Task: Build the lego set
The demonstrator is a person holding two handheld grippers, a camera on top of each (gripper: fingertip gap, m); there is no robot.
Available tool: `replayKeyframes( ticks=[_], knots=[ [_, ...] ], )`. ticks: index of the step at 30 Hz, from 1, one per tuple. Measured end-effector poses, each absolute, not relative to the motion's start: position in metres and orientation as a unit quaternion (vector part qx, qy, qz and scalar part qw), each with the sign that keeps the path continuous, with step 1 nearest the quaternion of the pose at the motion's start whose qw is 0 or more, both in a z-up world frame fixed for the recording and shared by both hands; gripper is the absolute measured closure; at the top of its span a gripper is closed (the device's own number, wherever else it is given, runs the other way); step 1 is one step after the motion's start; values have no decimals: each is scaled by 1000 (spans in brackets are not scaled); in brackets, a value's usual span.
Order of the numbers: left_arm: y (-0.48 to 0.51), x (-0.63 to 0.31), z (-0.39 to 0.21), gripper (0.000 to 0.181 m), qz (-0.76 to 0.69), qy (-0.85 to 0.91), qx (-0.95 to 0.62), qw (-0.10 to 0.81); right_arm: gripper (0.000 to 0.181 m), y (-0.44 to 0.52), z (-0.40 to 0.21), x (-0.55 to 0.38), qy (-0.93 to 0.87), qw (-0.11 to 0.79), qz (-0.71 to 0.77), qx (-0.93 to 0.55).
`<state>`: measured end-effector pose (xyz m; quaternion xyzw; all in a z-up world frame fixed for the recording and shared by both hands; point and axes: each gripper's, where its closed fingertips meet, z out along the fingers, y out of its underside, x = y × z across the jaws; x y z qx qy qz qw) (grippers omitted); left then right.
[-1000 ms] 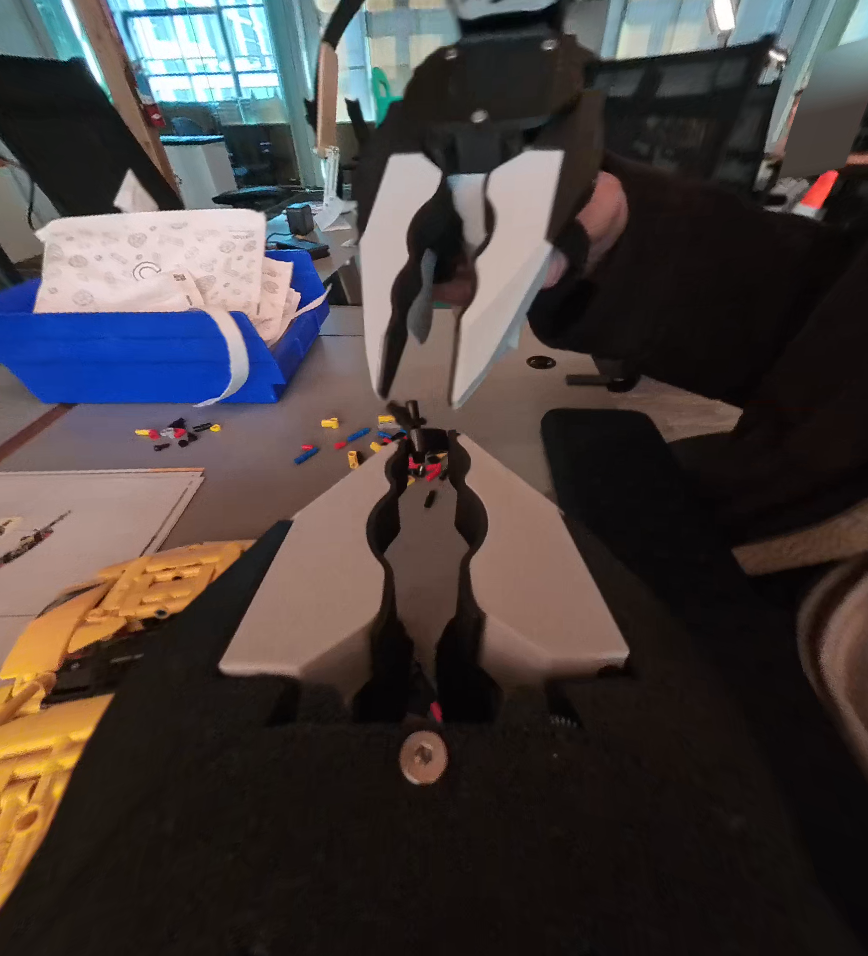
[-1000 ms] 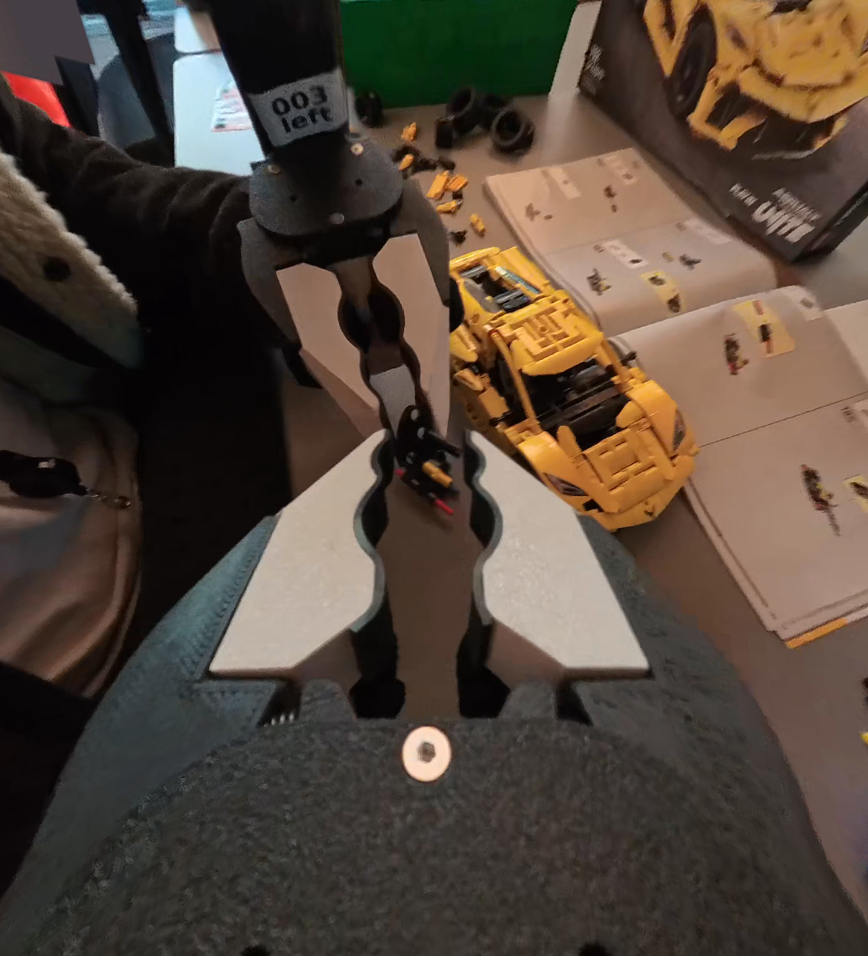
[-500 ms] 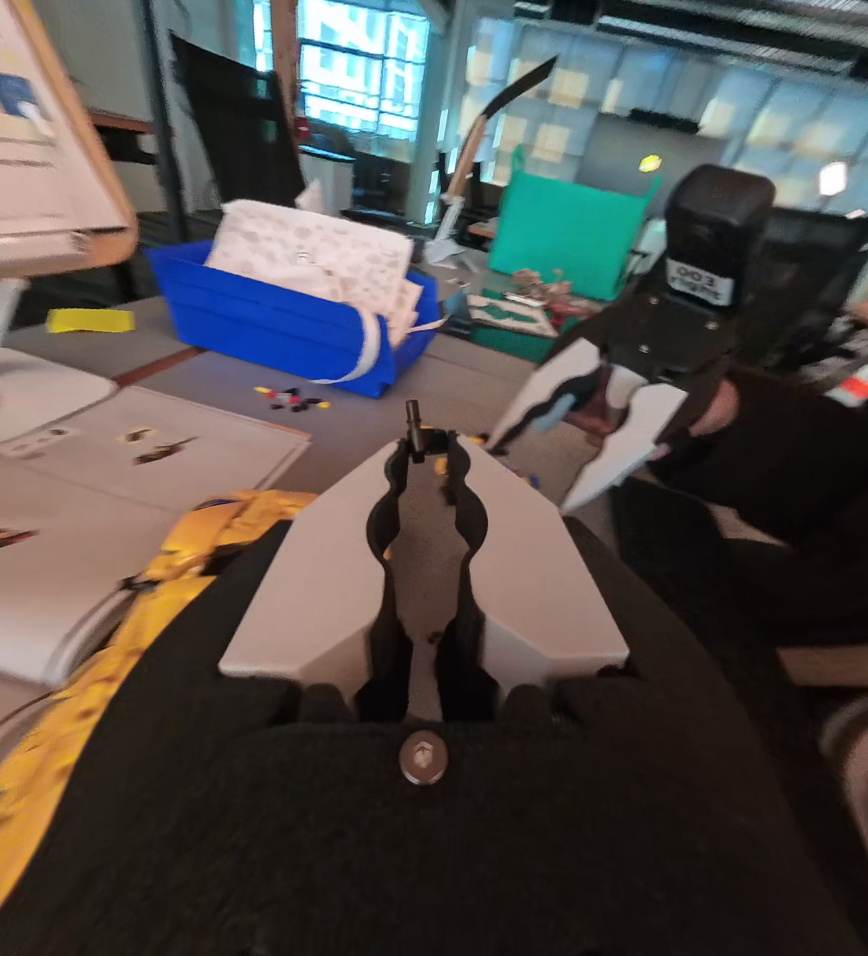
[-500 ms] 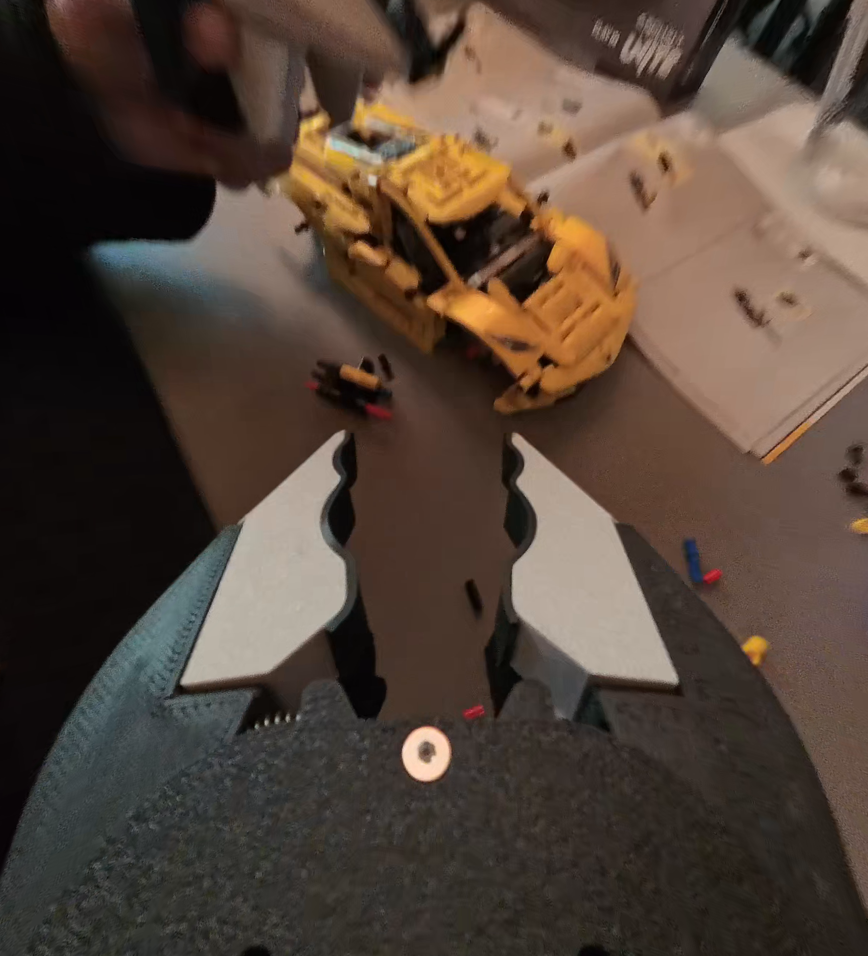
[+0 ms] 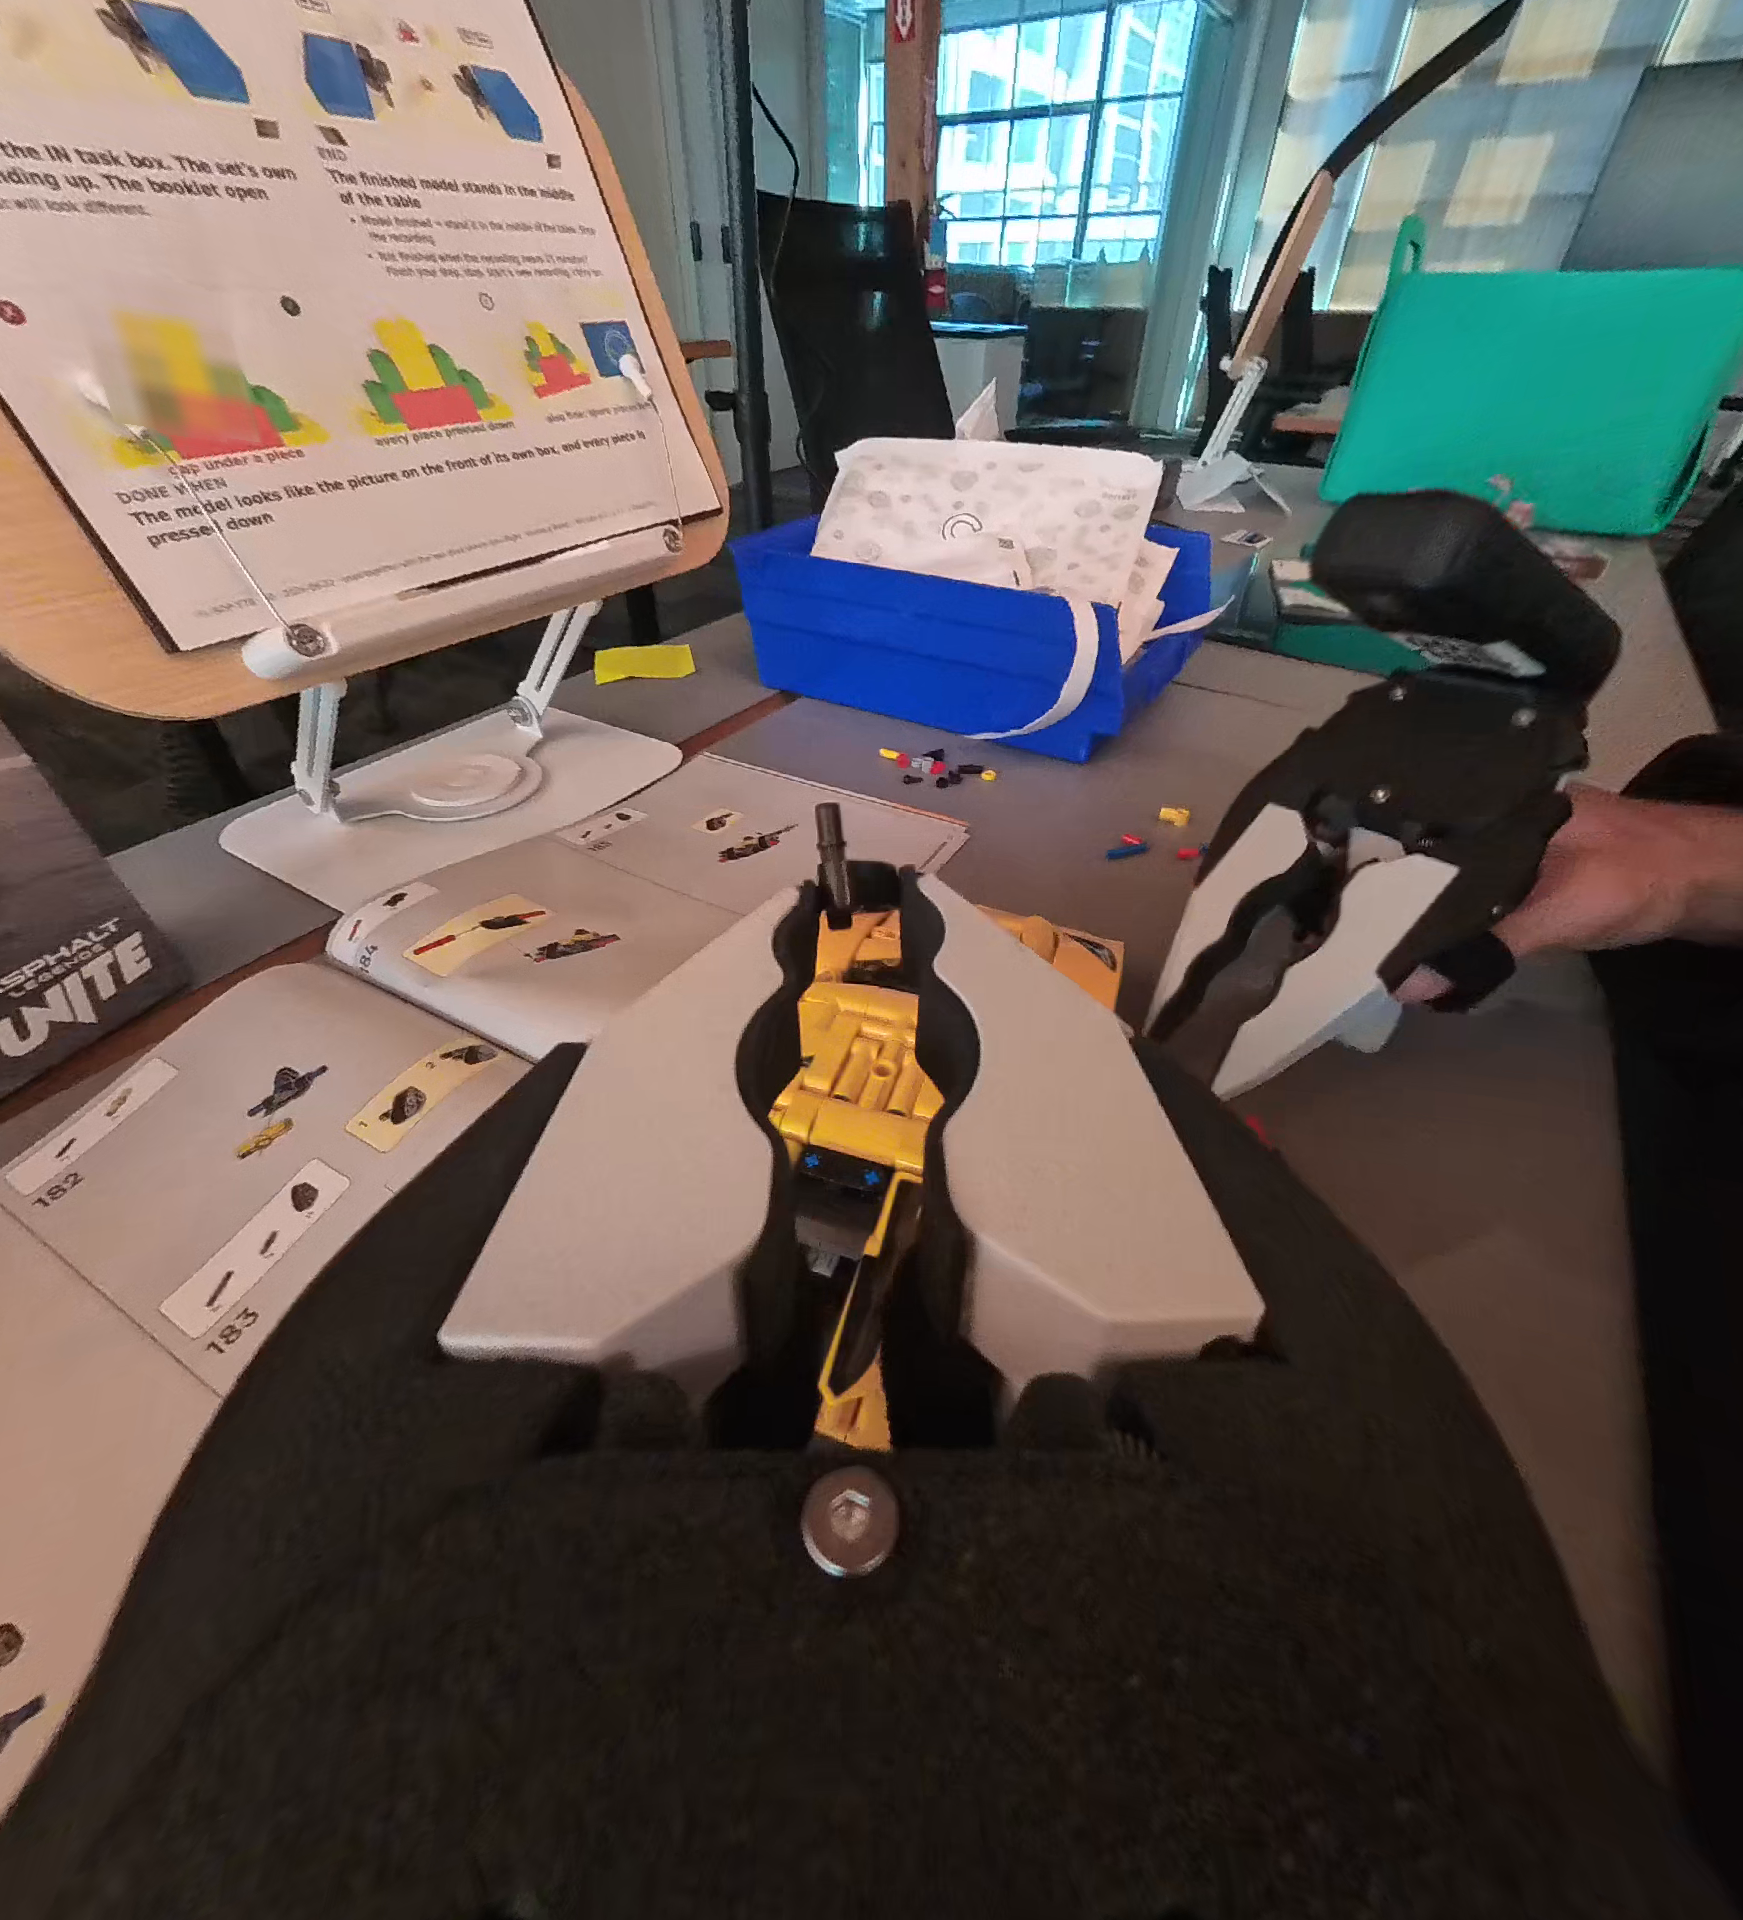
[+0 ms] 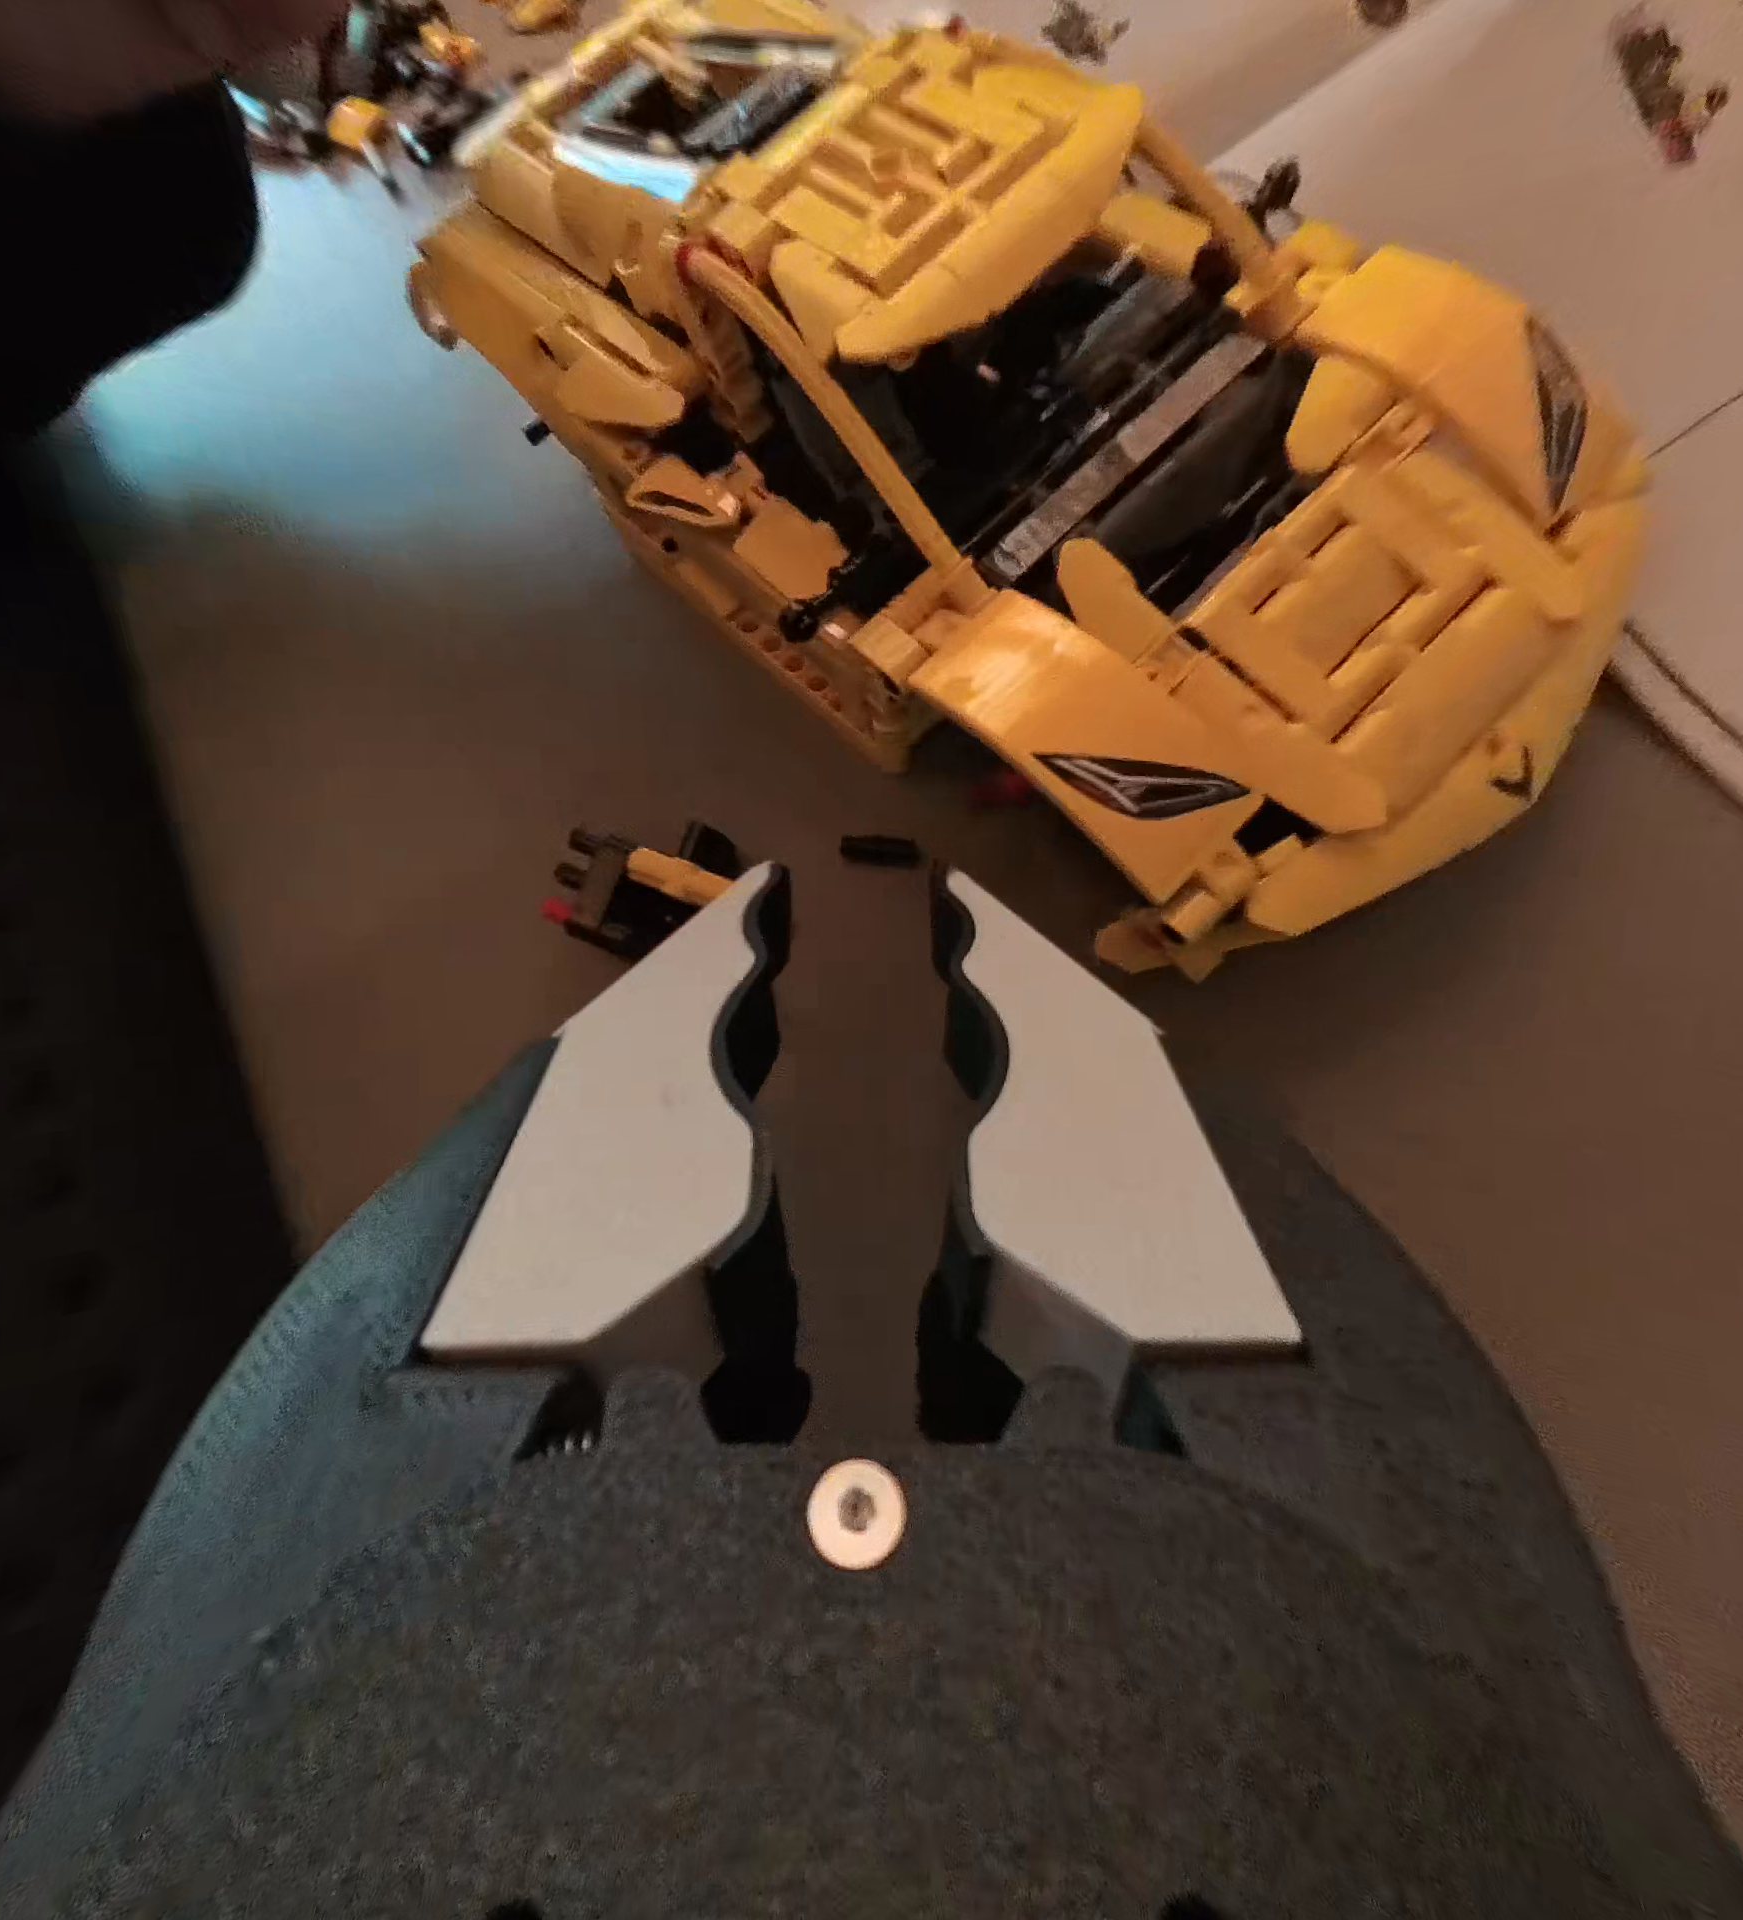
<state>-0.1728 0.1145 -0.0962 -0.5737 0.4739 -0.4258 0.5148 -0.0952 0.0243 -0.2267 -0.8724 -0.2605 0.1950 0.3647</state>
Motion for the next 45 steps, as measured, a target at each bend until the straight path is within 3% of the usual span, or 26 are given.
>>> replayKeyframes(
  ticks=[17,19,27,32,38,42,45],
  knots=[
    [115,-171,-101,167,-430,475,-578,505,154,28,-244,-108,-330,349,168,-861],
    [115,-170,-102,167,-431,475,-579,504,162,21,-245,-106,-337,335,169,-864],
    [117,-172,-101,167,-431,471,-580,506,164,21,-242,-109,-361,334,157,-856],
    [116,-172,-99,167,-431,472,-578,508,178,23,-246,-108,-384,345,124,-847],
    [115,-171,-99,167,-426,474,-577,511,178,17,-236,-110,-398,345,117,-842],
    [116,-172,-99,166,-419,473,-579,516,178,1,-215,-82,-403,307,82,-858],
    [115,-172,-97,167,-421,471,-576,519,178,-28,-204,-21,-399,223,16,-889]
  ],
)
